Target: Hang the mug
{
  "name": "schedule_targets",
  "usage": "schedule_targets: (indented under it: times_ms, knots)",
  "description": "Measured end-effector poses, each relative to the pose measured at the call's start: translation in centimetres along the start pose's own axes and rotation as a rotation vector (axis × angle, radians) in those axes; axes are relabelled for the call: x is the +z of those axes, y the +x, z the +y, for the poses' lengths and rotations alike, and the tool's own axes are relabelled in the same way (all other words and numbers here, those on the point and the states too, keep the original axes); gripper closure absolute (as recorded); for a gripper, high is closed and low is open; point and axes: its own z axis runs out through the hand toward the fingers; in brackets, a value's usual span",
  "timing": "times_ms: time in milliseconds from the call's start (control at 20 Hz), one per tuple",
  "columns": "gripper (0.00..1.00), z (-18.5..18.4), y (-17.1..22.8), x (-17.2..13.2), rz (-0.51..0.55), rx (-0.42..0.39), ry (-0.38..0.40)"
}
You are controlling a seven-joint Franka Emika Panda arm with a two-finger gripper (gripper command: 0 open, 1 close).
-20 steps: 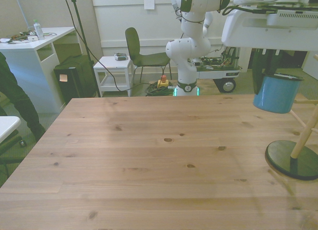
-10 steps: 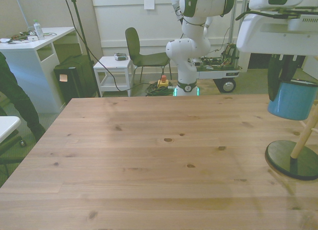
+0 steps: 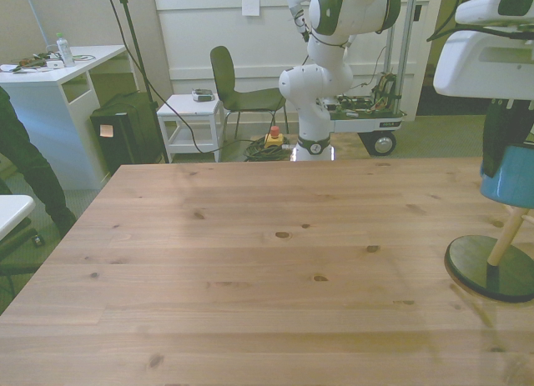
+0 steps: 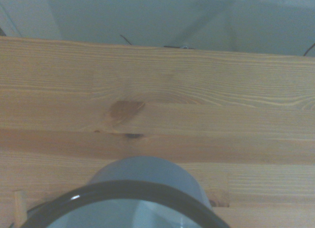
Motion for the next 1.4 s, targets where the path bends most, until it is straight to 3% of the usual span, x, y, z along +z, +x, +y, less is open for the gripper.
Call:
schedule_targets:
  times_ms: [350, 400, 1400]
  knots:
    - [1.0, -1.0, -1.2, 0.6, -0.005, -0.007, -0.006]
    - [0.0, -1.1, -1.3, 0.7, -0.005, -0.007, -0.008]
    - [0.0, -0.3, -0.1, 1.7, -0.001, 0.022, -0.03]
